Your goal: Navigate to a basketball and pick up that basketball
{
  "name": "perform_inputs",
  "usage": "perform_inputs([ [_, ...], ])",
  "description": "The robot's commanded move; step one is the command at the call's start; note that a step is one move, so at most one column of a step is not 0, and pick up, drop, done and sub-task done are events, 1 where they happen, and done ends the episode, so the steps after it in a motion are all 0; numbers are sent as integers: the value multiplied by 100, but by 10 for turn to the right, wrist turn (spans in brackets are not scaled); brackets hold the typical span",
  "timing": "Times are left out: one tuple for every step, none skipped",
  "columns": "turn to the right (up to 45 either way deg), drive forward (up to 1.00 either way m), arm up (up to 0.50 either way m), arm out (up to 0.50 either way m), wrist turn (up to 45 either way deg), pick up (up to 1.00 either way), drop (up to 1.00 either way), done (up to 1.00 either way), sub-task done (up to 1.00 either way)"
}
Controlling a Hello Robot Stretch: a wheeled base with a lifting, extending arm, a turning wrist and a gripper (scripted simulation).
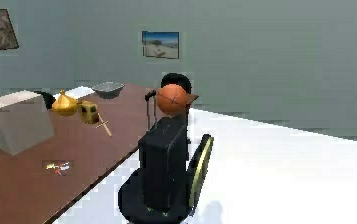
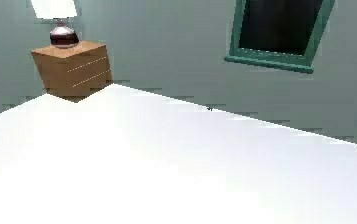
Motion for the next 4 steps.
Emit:
perform_inputs([
  [240,0,0,0,0,0,0,0,0],
  [0,100,0,0,0,0,0,0,0],
  [0,15,0,0,0,0,0,0,0],
  [-450,0,0,0,0,0,0,0,0],
])
